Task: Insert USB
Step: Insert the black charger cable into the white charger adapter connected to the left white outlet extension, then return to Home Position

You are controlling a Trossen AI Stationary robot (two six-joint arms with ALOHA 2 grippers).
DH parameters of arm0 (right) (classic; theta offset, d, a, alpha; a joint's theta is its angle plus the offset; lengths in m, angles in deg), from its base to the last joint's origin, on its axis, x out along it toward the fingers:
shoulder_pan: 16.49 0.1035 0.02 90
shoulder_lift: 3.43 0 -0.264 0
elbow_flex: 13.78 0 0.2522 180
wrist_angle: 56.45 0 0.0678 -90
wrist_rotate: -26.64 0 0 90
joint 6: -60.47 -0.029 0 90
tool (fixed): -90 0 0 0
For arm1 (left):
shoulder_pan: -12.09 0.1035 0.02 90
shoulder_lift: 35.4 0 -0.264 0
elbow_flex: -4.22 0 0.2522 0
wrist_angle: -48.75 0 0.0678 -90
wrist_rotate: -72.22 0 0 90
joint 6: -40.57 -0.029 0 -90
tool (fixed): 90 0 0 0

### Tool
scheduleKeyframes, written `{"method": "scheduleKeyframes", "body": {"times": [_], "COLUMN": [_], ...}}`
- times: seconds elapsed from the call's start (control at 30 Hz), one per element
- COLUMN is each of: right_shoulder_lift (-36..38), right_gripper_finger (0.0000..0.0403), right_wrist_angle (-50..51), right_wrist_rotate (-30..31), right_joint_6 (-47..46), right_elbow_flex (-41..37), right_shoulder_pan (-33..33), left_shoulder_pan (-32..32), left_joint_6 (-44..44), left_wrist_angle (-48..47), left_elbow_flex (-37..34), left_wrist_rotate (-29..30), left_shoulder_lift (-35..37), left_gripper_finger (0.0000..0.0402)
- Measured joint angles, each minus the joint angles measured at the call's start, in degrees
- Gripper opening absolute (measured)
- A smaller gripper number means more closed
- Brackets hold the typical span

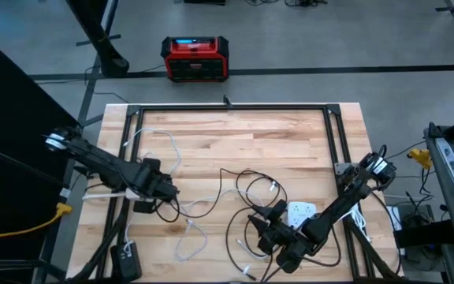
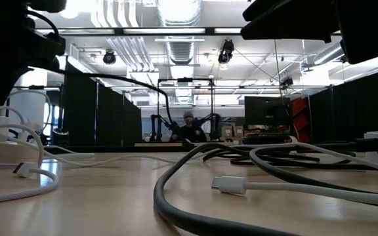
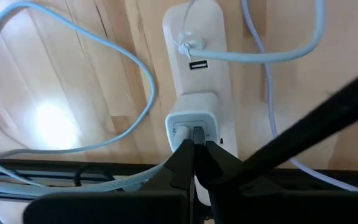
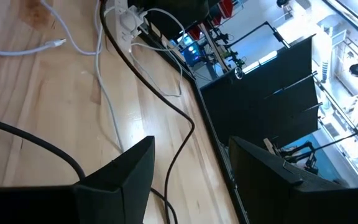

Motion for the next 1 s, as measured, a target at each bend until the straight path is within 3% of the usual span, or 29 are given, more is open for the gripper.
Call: {"method": "scheduleKeyframes", "body": {"times": [0.37, 0.73, 1.0], "right_shoulder_lift": [0.0, 0.0, 0.0], "right_gripper_finger": [0.019, 0.019, 0.019], "right_wrist_angle": [0.1, 0.1, 0.3], "right_wrist_rotate": [0.0, 0.0, 0.0], "right_joint_6": [0.2, 0.2, 0.2], "right_elbow_flex": [0.0, 0.0, 0.0], "right_shoulder_pan": [0.2, 0.2, 0.2], "left_shoulder_pan": [0.0, 0.2, 0.2], "left_joint_6": [8.4, 12.4, 14.0], "left_wrist_angle": [-0.3, -3.9, -11.0], "left_elbow_flex": [1.6, 6.0, 6.0], "left_wrist_rotate": [0.6, -5.9, -11.2], "left_shoulder_lift": [-0.3, -0.3, -0.3], "left_gripper_finger": [0.0016, 0.015, 0.0209]}}
